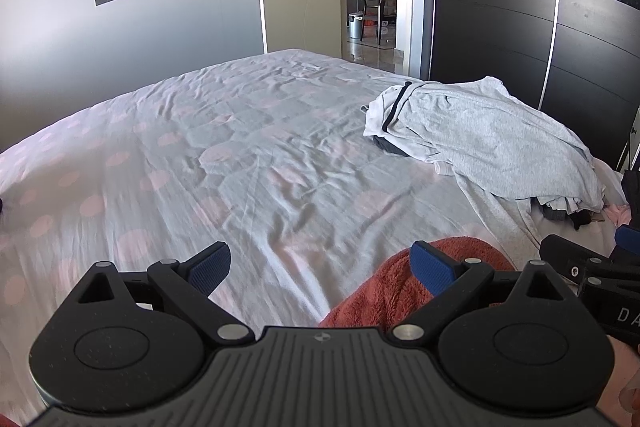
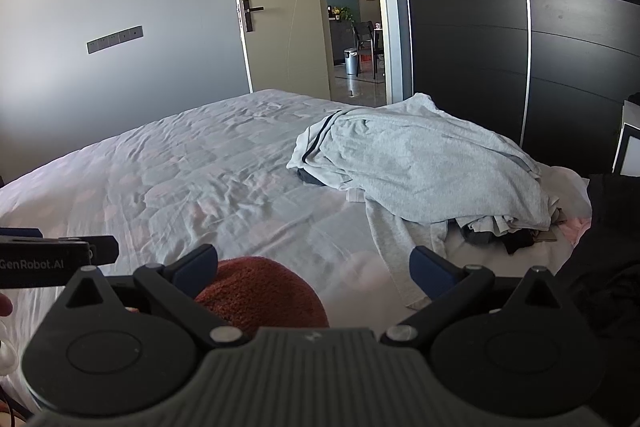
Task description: Fold clothes
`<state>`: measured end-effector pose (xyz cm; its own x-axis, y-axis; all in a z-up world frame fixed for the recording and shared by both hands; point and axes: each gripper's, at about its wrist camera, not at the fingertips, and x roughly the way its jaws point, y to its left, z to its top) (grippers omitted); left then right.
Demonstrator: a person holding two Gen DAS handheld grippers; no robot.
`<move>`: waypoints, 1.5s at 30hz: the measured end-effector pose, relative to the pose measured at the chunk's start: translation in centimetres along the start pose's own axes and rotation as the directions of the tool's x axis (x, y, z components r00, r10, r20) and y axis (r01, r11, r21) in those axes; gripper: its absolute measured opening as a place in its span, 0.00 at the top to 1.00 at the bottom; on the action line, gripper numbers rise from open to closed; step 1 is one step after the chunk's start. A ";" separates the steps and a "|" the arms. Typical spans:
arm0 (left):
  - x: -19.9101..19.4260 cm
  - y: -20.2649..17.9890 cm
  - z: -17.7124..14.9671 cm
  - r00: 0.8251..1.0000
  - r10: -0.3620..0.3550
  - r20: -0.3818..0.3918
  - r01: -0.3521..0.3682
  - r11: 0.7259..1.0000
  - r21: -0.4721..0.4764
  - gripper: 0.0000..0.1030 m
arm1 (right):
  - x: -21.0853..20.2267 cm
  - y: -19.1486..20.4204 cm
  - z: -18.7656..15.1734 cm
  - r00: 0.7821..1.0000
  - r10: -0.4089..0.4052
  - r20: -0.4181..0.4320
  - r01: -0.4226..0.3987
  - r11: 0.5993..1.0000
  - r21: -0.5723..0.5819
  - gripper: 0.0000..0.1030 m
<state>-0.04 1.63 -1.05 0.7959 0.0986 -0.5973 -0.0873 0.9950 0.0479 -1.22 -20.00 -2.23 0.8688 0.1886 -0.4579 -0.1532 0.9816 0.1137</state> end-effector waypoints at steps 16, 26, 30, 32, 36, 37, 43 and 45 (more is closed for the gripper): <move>3.7 4.0 1.6 0.996 0.028 -0.088 -0.030 0.999 -0.021 0.00 | 3.2 -3.6 4.6 0.995 0.096 0.026 -0.093 0.992 -0.087 0.00; 8.8 9.8 2.4 0.978 0.117 -0.174 -0.133 0.988 -0.085 0.00 | 15.0 -11.9 11.7 0.997 -0.031 -0.070 0.026 0.997 -0.079 0.20; 11.0 11.3 1.9 0.966 0.142 -0.218 -0.169 0.980 -0.110 0.00 | 20.9 -15.8 13.9 0.990 -0.117 -0.083 0.107 0.987 -0.118 0.19; 12.1 11.9 1.5 0.959 0.146 -0.243 -0.179 0.976 -0.120 0.00 | 24.0 -17.8 14.8 0.983 -0.149 -0.106 0.136 0.984 -0.119 0.19; 14.3 13.1 0.6 0.941 0.140 -0.307 -0.194 0.969 -0.154 0.00 | 29.5 -20.7 16.1 0.977 -0.146 -0.154 0.129 0.985 -0.118 0.18; 15.0 13.5 0.5 0.937 0.138 -0.322 -0.199 0.966 -0.166 0.00 | 30.6 -21.1 16.2 0.977 -0.136 -0.163 0.118 0.987 -0.111 0.17; 18.2 14.6 1.0 0.926 0.120 -0.358 -0.195 0.964 -0.181 0.00 | 36.3 -21.0 17.3 0.969 -0.132 -0.208 0.114 0.989 -0.095 0.28; 19.1 14.9 1.1 0.926 0.128 -0.355 -0.198 0.965 -0.170 0.00 | 37.6 -20.5 18.0 0.971 -0.096 -0.218 0.081 0.994 -0.080 0.44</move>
<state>14.50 18.39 -10.86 0.5128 0.2134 -0.8315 -0.3436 0.9387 0.0290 43.02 -33.56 -5.90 0.7561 0.0949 -0.6476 -0.1199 0.9928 0.0055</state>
